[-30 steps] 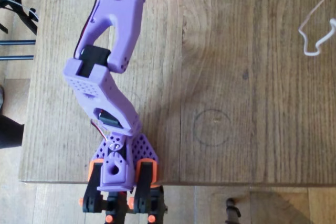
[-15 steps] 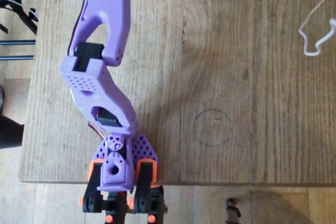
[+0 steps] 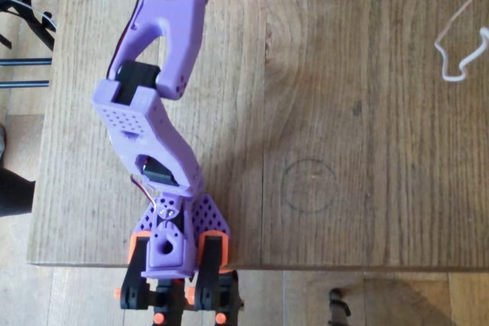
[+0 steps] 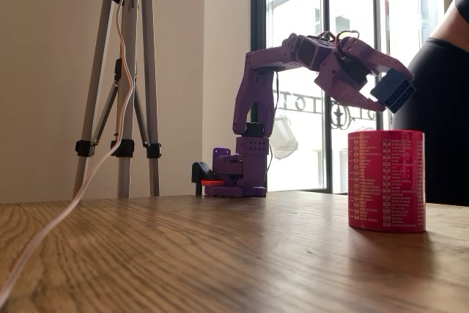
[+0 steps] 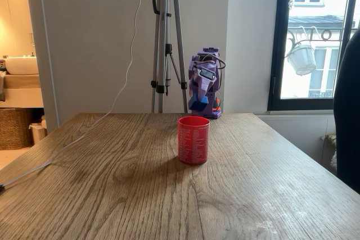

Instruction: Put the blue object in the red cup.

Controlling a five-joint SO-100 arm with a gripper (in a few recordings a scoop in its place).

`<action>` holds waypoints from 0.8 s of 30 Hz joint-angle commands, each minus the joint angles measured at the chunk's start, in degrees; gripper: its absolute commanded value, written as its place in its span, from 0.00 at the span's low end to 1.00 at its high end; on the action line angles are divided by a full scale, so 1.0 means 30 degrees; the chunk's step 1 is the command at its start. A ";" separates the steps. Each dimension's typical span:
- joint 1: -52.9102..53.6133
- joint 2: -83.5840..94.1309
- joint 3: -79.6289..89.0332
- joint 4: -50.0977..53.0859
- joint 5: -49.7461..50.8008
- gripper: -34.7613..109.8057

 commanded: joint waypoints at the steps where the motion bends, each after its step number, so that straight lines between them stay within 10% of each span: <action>1: 0.0176 0.0615 -0.0293 -0.0059 -0.0088 0.28; 4: 0.0234 0.0645 -0.0293 0.1494 -0.0059 0.49; 14: 0.0352 0.0645 -0.0322 0.2256 -0.0088 0.53; 17: 0.0352 0.0645 -0.0352 0.2256 -0.0176 0.50; 19: 0.0352 0.0645 -0.0381 0.1758 -0.0352 0.25; 24: 0.0469 0.0762 -0.0381 0.0527 -0.0674 0.25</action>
